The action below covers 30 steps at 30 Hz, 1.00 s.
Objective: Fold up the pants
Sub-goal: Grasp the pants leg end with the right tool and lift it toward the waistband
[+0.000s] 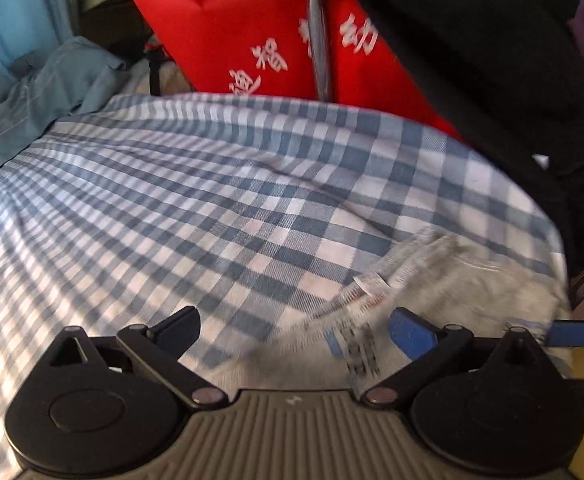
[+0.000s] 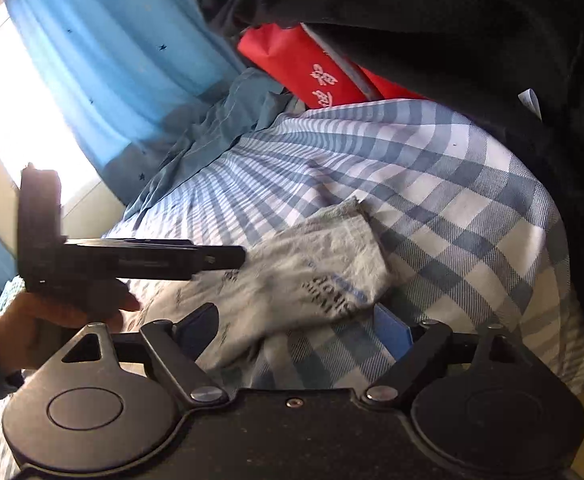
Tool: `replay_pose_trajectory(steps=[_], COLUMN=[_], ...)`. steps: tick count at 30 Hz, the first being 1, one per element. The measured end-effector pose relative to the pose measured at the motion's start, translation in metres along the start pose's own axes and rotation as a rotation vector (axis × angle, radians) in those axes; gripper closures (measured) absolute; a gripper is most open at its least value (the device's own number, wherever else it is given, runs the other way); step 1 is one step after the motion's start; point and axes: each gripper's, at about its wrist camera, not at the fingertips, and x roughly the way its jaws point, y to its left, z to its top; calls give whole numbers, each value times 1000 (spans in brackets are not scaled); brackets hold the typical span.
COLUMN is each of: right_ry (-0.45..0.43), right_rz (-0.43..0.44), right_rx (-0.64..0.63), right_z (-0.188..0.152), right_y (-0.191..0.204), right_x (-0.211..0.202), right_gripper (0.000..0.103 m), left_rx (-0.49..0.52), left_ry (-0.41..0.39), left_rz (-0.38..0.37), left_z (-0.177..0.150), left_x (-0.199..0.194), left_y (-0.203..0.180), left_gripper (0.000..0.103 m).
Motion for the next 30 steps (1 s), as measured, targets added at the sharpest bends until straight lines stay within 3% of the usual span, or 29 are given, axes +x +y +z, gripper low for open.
replay_pose_trajectory(steps=[6,10,12,16,18,20,26,30], right_ry=[-83,-151,-176,-212,-232,-253,-298,-296], right_rz=[-28,-26,-30,-47,-89,-125,-294,-333], right_rx=[26,127,177,222,157,68,-319,-488], right_z=[-3,-8,-11,-16,-16,-16,-23,-33], right_y=[-6,-17,-23,-27,-19,-7,49,74], right_x=[10,11,10,7,6,4,7,13], right_gripper=[25,39,58,72,89,93,94,95], left_rx=[-90,-158,-197,-304,-338,-355,-401,-426], left_ry=[30,10,-5,-4,13,32,121,190], left_rz=[34,22,-11,-142,-203,-253,-398,-461], left_z=[8,11,13,21,26,31,39,36], left_x=[21,12,4,-14,-22,-28,-33,-28], left_y=[10,20,25,38,39,37,21,5], left_gripper=[0,0,0,0,0,0,2,4])
